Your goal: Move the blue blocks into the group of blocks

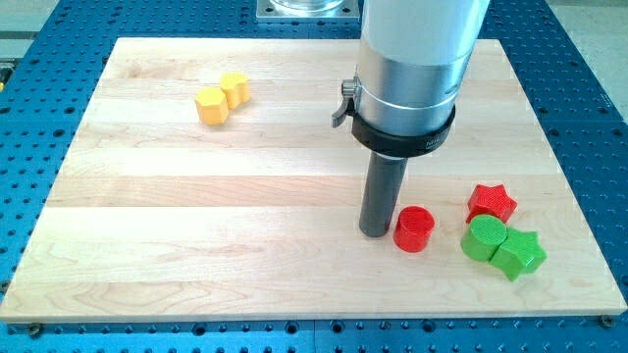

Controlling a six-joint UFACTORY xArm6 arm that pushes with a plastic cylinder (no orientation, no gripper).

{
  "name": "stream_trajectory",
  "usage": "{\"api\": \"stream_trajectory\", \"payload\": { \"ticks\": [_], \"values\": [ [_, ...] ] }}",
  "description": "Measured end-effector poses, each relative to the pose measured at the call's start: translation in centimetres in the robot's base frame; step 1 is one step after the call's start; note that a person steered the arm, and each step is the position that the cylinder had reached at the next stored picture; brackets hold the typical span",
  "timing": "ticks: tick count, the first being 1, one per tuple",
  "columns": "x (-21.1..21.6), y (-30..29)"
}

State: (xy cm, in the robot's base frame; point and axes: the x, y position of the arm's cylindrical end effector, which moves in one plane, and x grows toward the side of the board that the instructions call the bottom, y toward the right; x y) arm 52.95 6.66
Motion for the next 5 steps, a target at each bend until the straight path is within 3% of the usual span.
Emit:
{"api": "stream_trajectory", "payload": {
  "ticks": [1,2,3,4,5],
  "values": [
    [1.7,-2.3],
    [2.1,3.0],
    [1.9,4.4],
    [1.9,-2.8],
    [1.9,-3.2]
  ]
}}
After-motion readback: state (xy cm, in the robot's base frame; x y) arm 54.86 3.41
